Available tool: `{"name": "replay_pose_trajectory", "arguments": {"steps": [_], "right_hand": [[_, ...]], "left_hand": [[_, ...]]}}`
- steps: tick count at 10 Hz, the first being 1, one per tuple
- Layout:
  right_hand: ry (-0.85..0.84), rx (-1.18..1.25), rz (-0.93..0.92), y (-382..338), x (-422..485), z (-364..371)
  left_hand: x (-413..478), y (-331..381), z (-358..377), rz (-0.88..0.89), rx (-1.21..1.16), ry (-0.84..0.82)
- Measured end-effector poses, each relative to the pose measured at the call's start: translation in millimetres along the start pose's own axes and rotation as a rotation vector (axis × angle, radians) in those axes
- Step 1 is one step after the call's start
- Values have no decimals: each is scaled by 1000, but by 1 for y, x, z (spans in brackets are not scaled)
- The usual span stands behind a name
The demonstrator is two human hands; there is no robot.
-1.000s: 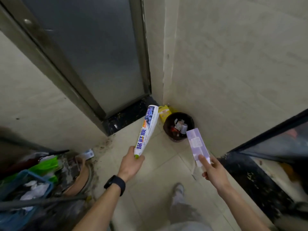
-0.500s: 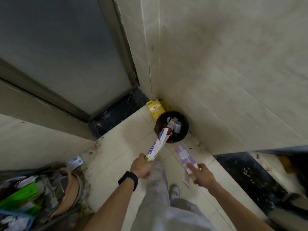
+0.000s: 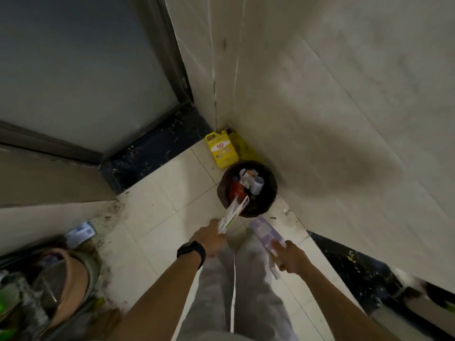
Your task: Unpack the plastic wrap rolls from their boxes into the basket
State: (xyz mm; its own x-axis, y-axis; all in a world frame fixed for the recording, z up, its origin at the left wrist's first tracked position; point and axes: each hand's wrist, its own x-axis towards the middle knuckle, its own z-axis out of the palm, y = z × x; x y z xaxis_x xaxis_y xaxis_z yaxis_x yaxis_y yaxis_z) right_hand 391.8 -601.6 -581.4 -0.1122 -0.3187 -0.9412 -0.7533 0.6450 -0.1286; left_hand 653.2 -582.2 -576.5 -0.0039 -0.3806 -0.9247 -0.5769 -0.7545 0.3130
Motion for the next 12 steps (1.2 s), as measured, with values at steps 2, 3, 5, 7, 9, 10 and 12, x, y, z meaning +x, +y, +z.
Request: {"name": "replay_pose_trajectory", "arguments": {"steps": [2, 3, 5, 7, 9, 10, 12], "right_hand": [[-8, -125, -57, -42, 98, -8], [14, -375, -125, -53, 149, -8], [71, -507, -134, -62, 245, -2], [84, -445, -132, -73, 317, 23], [-55, -512, -193, -67, 304, 37], [-44, -521, -200, -68, 276, 31], [-31, -595, -275, -84, 187, -19]], "left_hand": [[98, 1, 4, -91, -94, 21], [141, 0, 14, -108, -208, 18], [221, -8, 43, -48, -96, 60], [278, -24, 66, 5, -111, 54], [270, -29, 65, -50, -24, -118], [248, -18, 49, -49, 73, -119], [160, 30, -7, 8, 323, 26]]}}
